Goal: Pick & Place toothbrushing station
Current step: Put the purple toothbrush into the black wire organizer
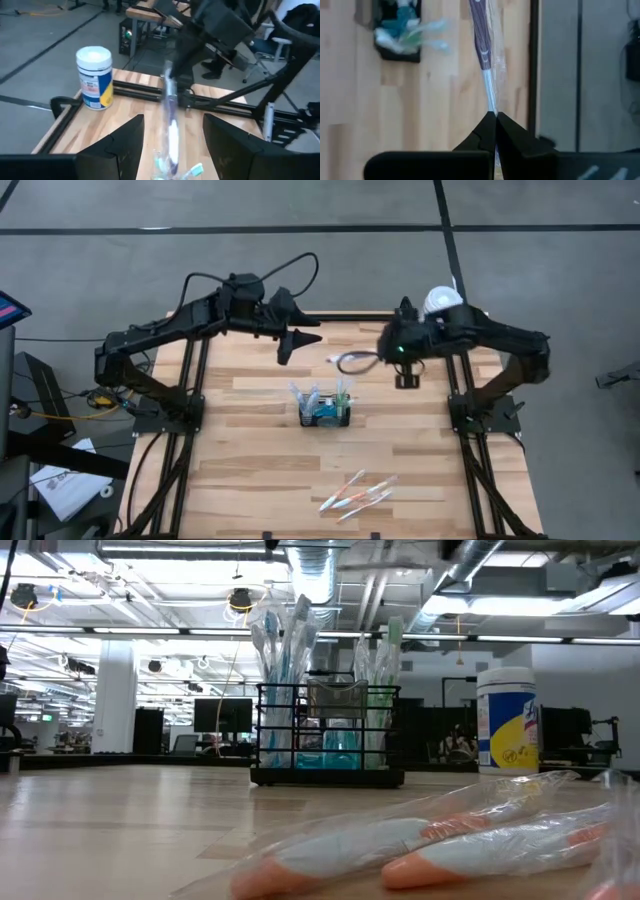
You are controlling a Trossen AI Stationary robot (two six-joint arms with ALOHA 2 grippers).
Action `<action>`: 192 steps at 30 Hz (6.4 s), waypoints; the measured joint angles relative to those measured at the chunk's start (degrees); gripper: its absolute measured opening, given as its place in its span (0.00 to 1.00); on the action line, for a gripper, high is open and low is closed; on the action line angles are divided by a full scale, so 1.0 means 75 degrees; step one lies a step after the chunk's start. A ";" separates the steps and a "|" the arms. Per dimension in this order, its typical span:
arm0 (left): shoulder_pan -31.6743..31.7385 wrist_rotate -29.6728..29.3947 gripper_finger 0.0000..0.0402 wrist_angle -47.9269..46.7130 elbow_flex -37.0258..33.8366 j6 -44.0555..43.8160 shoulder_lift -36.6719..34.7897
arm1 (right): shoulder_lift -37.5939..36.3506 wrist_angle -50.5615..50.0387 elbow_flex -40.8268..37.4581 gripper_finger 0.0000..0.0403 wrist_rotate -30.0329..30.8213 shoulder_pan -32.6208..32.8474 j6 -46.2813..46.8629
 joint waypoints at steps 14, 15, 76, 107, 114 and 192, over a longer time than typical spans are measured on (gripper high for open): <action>0.1038 0.1246 0.49 -0.2446 0.0292 0.0308 0.0143 | 0.2171 -0.0027 0.1748 0.00 -0.0192 -0.0492 -0.2326; 0.1069 0.1323 0.49 -0.2453 0.0301 0.0392 0.0136 | 0.2301 0.0025 0.1895 0.00 -0.0185 -0.0494 -0.2425; 0.1832 0.5028 0.49 -0.1541 0.0300 -0.0257 0.1072 | 0.2922 0.3042 0.3269 0.00 -0.0558 -0.0404 -0.6034; 0.1840 0.4751 0.02 -0.1407 0.0309 0.0603 0.1081 | 0.2725 0.2983 0.3233 0.10 0.0806 -0.0204 -0.5335; 0.2011 0.4931 0.02 -0.1541 0.0303 0.0669 0.1075 | 0.2182 0.2375 0.3276 0.39 0.1608 -0.0383 -0.4005; -0.1185 -0.2855 0.02 1.4925 -0.9396 -0.1221 0.0743 | -0.0770 -0.0024 0.2972 0.44 0.2164 -0.0786 0.3368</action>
